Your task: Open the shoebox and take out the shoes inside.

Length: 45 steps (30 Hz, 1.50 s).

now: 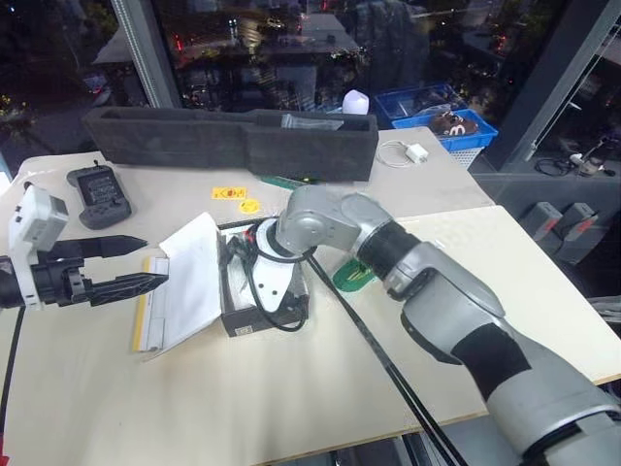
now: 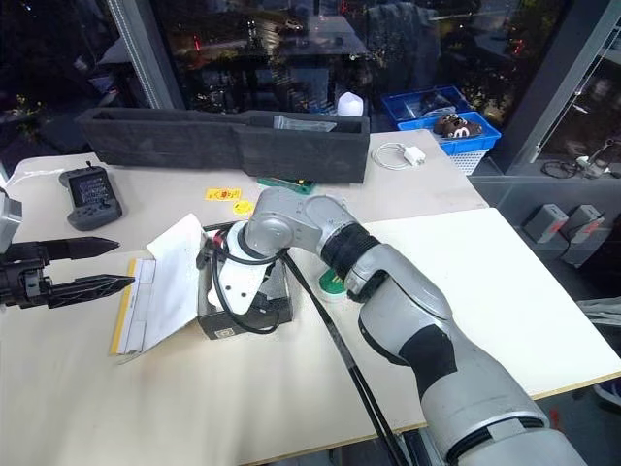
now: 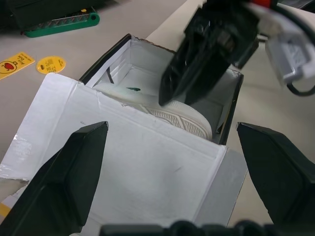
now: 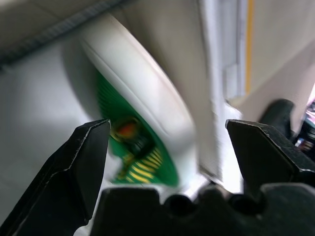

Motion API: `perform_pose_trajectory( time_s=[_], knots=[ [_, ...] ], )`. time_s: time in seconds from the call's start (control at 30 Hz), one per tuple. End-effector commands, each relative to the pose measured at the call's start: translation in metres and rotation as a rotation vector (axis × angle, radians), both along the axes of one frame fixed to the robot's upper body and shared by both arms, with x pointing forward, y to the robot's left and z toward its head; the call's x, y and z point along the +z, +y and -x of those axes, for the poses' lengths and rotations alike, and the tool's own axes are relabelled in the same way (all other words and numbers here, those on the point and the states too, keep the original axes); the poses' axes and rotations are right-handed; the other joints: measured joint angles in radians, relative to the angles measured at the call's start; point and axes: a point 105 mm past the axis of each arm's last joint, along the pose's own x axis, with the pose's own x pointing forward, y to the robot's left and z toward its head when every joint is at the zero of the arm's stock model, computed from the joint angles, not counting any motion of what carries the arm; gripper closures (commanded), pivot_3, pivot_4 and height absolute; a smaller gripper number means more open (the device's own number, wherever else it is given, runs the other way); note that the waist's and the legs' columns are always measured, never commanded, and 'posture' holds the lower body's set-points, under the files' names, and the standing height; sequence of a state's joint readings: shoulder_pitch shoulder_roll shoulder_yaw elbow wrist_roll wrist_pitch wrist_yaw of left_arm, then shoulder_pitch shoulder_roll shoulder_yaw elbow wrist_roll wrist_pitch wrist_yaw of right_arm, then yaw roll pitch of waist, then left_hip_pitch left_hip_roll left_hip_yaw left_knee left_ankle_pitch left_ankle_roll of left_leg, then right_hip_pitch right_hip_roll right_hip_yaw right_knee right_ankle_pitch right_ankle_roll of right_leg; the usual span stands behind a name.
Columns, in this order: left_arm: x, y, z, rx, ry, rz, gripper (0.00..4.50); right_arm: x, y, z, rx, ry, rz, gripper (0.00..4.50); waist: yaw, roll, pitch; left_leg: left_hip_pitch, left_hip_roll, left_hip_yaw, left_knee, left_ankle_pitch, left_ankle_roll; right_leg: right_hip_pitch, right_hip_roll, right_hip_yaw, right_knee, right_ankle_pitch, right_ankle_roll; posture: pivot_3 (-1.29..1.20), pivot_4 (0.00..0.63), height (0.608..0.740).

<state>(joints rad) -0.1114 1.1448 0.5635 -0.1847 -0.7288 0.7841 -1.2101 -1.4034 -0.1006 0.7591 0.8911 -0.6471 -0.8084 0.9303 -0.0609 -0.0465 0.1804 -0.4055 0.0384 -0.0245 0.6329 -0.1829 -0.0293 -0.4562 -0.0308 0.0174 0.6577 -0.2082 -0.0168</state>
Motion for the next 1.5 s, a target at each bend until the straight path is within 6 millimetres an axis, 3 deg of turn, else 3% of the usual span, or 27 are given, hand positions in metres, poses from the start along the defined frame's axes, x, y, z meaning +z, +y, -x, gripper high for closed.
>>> perform_pose_trajectory(
  time_s=[0.03, 0.3, 0.33, 0.37, 0.6, 0.7, 0.93, 1.13, 1.3, 1.4, 1.5],
  knots=[
    [0.011, -0.003, 0.003, -0.014, -0.043, -0.029, 0.0, -0.003, 0.003, -0.001, 0.0, -0.016, -0.004, 0.06, 0.0, 0.0, 0.0, 0.0, 0.0, 0.0, 0.0, 0.0, 0.0, 0.0, 0.0, 0.0, 0.0, 0.0, 0.0, 0.0, 0.15, 0.728],
    [0.012, -0.003, 0.005, -0.006, -0.046, -0.031, 0.0, -0.01, 0.003, -0.006, -0.02, -0.021, 0.012, 0.06, -0.004, 0.0, 0.0, 0.0, 0.0, 0.0, 0.0, 0.0, 0.0, 0.0, 0.0, 0.0, 0.0, 0.0, 0.0, 0.0, 0.15, 0.728],
    [0.011, -0.003, 0.005, -0.005, -0.045, -0.03, 0.0, -0.009, 0.004, -0.006, -0.017, -0.021, 0.009, 0.6, -0.005, 0.0, 0.0, 0.0, 0.0, 0.0, 0.0, 0.0, 0.0, 0.0, 0.0, 0.0, 0.0, 0.0, 0.0, 0.0, 0.15, 0.728],
    [0.011, -0.003, 0.005, -0.004, -0.046, -0.03, 0.0, -0.008, 0.005, -0.005, -0.012, -0.02, 0.003, 0.78, -0.005, 0.0, 0.0, 0.0, 0.0, 0.0, 0.0, 0.0, 0.0, 0.0, 0.0, 0.0, 0.0, 0.0, 0.0, 0.0, 0.15, 0.728],
    [0.01, -0.003, 0.003, -0.002, -0.047, -0.028, 0.0, -0.005, 0.01, 0.0, 0.012, -0.006, -0.028, 3.13, -0.005, 0.0, 0.0, 0.0, 0.001, 0.0, 0.0, 0.0, 0.0, 0.0, 0.001, 0.0, 0.0, 0.0, 0.0, 0.0, 0.15, 0.728],
    [0.009, -0.004, 0.002, -0.004, -0.047, -0.026, 0.0, 0.007, 0.019, 0.007, 0.039, 0.009, -0.09, 3.13, -0.005, 0.0, 0.0, 0.0, 0.001, 0.0, 0.0, 0.0, 0.0, 0.0, 0.001, 0.0, 0.0, 0.0, 0.0, 0.0, 0.15, 0.728],
    [0.008, -0.005, 0.001, -0.012, -0.047, -0.021, 0.0, 0.062, 0.028, 0.02, 0.106, 0.06, -0.355, 3.13, -0.005, 0.0, 0.0, 0.0, 0.003, 0.0, 0.0, 0.0, 0.0, 0.0, 0.003, 0.0, -0.001, 0.0, 0.0, 0.0, 0.15, 0.728],
    [0.006, -0.005, -0.002, -0.019, -0.044, -0.02, 0.0, 0.08, 0.015, 0.016, 0.09, 0.012, -0.39, 3.13, -0.003, 0.0, 0.0, 0.0, 0.005, 0.0, 0.0, 0.0, 0.0, 0.0, 0.004, 0.0, 0.0, 0.0, 0.0, 0.0, 0.15, 0.728],
    [0.006, -0.006, -0.004, -0.027, -0.044, -0.019, 0.0, 0.084, 0.008, 0.009, 0.054, 0.007, -0.412, 3.13, -0.005, 0.0, 0.0, 0.0, 0.005, 0.0, 0.0, 0.0, 0.0, 0.0, 0.005, 0.0, 0.0, 0.0, 0.0, 0.0, 0.15, 0.728],
    [0.005, -0.006, -0.005, -0.031, -0.044, -0.019, 0.0, 0.098, -0.002, 0.001, 0.008, 0.008, -0.484, 3.13, -0.005, 0.0, 0.0, 0.0, 0.006, 0.0, 0.0, 0.0, 0.0, 0.0, 0.006, 0.0, 0.0, 0.0, 0.0, 0.0, 0.15, 0.728],
    [0.004, -0.007, -0.007, -0.035, -0.042, -0.015, 0.0, 0.127, -0.023, -0.018, -0.1, 0.018, -0.63, 3.13, -0.003, 0.0, 0.0, -0.001, 0.006, 0.0, 0.0, 0.0, 0.0, -0.001, 0.006, 0.0, -0.001, 0.0, 0.0, 0.0, 0.15, 0.728]
  ],
)
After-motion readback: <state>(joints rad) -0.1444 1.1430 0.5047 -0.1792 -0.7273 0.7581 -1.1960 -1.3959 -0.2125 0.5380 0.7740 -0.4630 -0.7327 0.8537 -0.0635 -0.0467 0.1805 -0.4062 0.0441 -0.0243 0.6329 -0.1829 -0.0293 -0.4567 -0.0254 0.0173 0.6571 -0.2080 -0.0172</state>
